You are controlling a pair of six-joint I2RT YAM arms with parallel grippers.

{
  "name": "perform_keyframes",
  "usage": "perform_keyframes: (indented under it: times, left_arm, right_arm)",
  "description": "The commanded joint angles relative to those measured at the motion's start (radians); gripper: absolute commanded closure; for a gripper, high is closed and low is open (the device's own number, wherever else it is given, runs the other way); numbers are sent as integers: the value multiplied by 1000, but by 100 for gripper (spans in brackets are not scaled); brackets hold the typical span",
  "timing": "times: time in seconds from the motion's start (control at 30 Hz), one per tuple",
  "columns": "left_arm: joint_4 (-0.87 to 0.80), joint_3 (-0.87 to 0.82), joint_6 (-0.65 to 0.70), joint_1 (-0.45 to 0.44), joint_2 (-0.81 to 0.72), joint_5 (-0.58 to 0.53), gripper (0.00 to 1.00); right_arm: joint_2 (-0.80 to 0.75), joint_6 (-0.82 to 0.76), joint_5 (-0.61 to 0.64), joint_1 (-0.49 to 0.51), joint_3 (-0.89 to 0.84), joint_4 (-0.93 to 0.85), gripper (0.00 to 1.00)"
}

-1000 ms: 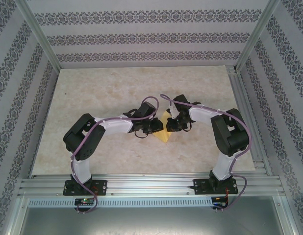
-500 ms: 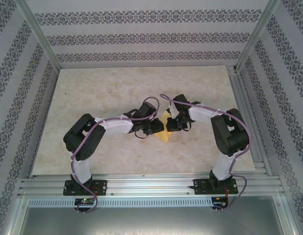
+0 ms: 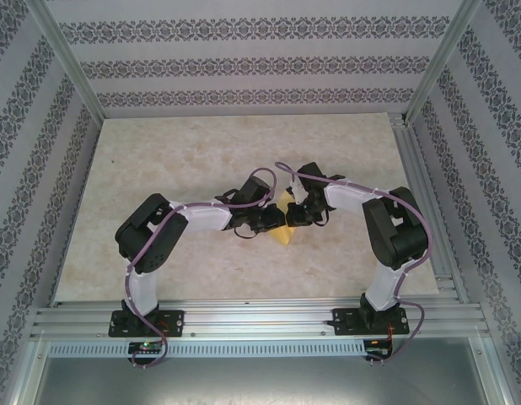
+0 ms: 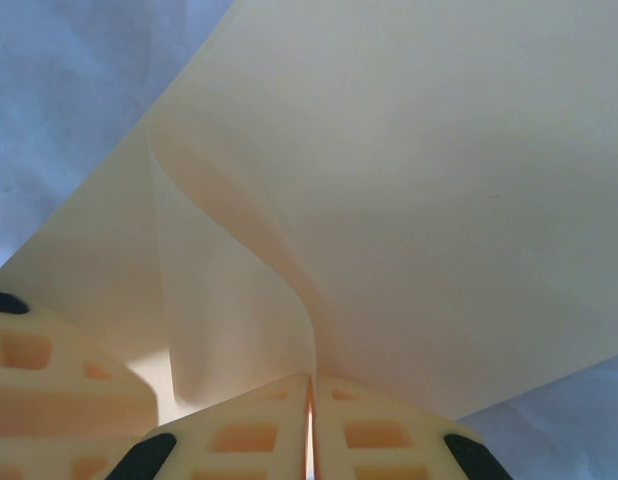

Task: Fold a paper plane with a square sheet of paper (pick it up from the middle)
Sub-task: Fold the triangle a second time at the center of the table.

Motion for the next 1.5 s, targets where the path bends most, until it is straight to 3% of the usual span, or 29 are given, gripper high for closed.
perform_keyframes:
  times: [0.0, 0.23, 0.57, 0.97, 1.47]
  left_arm:
    - [25, 5, -17, -16, 18, 8, 81]
    - [3, 12, -10, -16, 28, -9, 81]
    - [-21, 19, -3, -16, 45, -23, 81]
    - [-11, 15, -8, -16, 42, -20, 81]
    - [-16, 14, -4, -16, 23, -22, 81]
  right_arm:
    - [12, -4, 11, 9, 13, 8, 90]
    - [3, 1, -4, 6, 7, 18, 89]
    - [-46, 51, -66, -16, -39, 72, 78]
    - [-113, 162, -196, -33, -176, 242, 73]
    - [-126, 137, -114, -56, -163, 199, 93]
